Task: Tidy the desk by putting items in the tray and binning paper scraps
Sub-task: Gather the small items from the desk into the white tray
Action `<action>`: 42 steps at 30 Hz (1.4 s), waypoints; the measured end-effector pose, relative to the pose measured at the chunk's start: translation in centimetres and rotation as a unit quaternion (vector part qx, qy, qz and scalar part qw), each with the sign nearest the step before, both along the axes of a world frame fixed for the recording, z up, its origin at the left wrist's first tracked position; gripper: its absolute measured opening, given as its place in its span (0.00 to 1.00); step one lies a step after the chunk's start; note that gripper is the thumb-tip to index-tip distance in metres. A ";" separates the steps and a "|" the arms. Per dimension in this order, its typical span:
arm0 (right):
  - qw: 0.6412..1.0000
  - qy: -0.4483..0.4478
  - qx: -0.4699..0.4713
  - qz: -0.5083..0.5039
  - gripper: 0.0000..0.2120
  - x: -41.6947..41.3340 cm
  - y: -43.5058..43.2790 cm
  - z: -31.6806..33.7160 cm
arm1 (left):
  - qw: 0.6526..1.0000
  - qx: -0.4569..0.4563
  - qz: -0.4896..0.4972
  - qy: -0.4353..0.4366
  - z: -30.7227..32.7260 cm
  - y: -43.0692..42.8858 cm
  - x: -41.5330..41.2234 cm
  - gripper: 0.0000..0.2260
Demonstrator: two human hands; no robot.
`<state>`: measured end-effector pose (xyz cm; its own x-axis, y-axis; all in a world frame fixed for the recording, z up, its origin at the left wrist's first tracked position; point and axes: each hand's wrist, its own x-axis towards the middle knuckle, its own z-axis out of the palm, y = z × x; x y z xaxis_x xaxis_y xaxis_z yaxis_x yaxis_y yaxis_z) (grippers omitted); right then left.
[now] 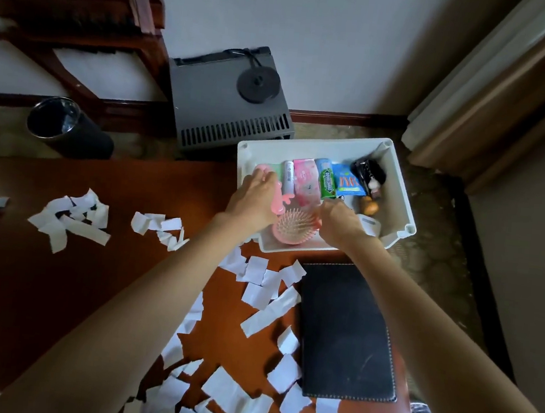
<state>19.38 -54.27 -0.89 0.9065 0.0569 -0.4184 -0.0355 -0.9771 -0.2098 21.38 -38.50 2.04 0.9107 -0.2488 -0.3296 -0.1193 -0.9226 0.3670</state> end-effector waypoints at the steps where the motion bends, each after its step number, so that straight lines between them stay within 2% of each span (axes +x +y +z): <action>1: 1.000 0.001 -0.001 -0.001 0.18 0.0 0.0 0.0 | 1.000 0.004 0.003 0.002 0.0 0.0 0.1 0.31; 10: 1.000 -0.007 0.014 0.007 0.17 -0.3 -0.4 0.1 | 0.995 0.061 0.078 -0.008 -0.4 -2.3 1.6 0.33; 15: 1.000 -0.014 0.023 0.013 0.18 -0.1 -0.7 -0.2 | 0.991 0.033 0.126 0.026 -0.8 -4.0 2.2 0.27; 22: 0.998 -0.006 0.061 0.002 0.14 0.1 -0.9 -1.3 | 0.994 0.002 0.109 0.032 -1.7 -3.5 3.0 0.14; 30: 0.996 -0.014 0.089 -0.007 0.15 -0.1 -1.1 -0.8 | 0.994 0.015 0.107 0.011 -0.3 -2.8 1.7 0.14; 35: 0.997 -0.005 0.073 0.005 0.17 -0.8 -0.8 0.2 | 0.995 0.005 0.103 -0.015 1.3 -2.7 0.4 0.11; 42: 0.998 -0.036 0.034 -0.028 0.18 -3.5 0.5 3.6 | 0.992 0.055 0.090 -0.068 5.4 -1.6 -3.6 0.15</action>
<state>15.85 -53.81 2.75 0.9365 0.0317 -0.3491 -0.0717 -0.9575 -0.2793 17.81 -40.12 7.42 0.9750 -0.0469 -0.2173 0.0104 -0.9668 0.2555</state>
